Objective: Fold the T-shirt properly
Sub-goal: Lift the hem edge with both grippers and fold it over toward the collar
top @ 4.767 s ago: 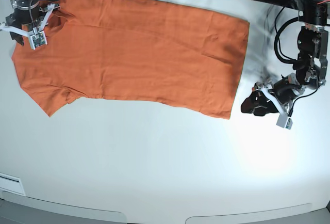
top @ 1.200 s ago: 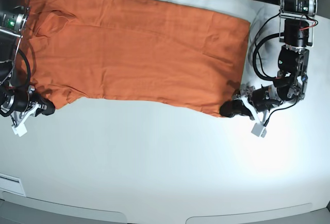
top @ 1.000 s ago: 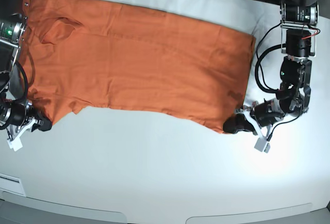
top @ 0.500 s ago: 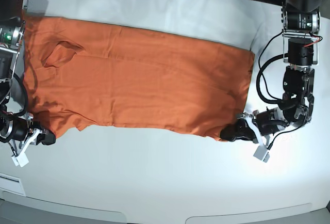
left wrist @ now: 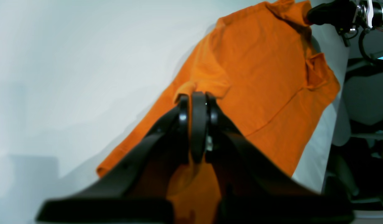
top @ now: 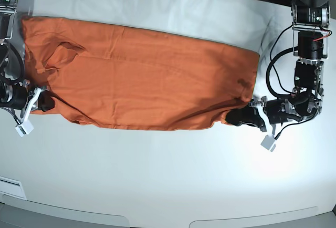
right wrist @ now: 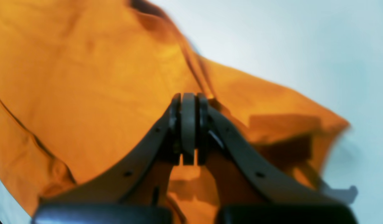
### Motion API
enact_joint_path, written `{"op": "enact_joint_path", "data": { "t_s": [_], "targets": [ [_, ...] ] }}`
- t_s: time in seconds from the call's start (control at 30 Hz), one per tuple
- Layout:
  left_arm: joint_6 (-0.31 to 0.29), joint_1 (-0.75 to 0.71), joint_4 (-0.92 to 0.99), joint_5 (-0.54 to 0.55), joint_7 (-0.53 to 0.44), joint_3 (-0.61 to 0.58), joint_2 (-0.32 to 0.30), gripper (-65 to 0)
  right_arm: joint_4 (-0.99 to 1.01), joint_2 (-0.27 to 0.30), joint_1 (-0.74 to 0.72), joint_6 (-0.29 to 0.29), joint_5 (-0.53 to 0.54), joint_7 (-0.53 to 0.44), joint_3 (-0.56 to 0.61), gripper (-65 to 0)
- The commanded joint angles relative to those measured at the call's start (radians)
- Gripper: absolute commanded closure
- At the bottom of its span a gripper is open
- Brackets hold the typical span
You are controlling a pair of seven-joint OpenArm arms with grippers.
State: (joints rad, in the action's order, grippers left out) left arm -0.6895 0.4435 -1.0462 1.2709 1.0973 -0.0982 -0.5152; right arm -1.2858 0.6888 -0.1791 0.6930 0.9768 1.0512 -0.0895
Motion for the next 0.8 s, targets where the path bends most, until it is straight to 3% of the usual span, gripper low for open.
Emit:
{"op": "enact_joint_path", "data": {
  "t_s": [0.0, 0.27, 0.43, 0.77],
  "targets": [
    [-0.009, 0.028, -0.014, 0.039, -0.012, 0.008, -0.034, 0.0, -0.02, 0.031, -0.009, 0.005, 0.019, -0.021, -0.015, 0.0],
    [-0.009, 0.028, -0.017, 0.108, 0.032, 0.008, -0.075, 0.0, -0.024, 0.046, 0.004, 0.005, 0.057, -0.003, -0.082, 0.0],
    [-0.009, 0.028, -0.021, 0.213, 0.193, 0.008, -0.074, 0.0, -0.024, 0.047, 0.004, 0.005, 0.177, 0.126, -0.085, 0.0],
    [-0.009, 0.027, -0.162, 0.213, 0.242, 0.008, -0.09, 0.0, -0.054, 0.105, 0.005, 0.005, 0.373, 0.262, -0.087, 0.0]
  ]
}}
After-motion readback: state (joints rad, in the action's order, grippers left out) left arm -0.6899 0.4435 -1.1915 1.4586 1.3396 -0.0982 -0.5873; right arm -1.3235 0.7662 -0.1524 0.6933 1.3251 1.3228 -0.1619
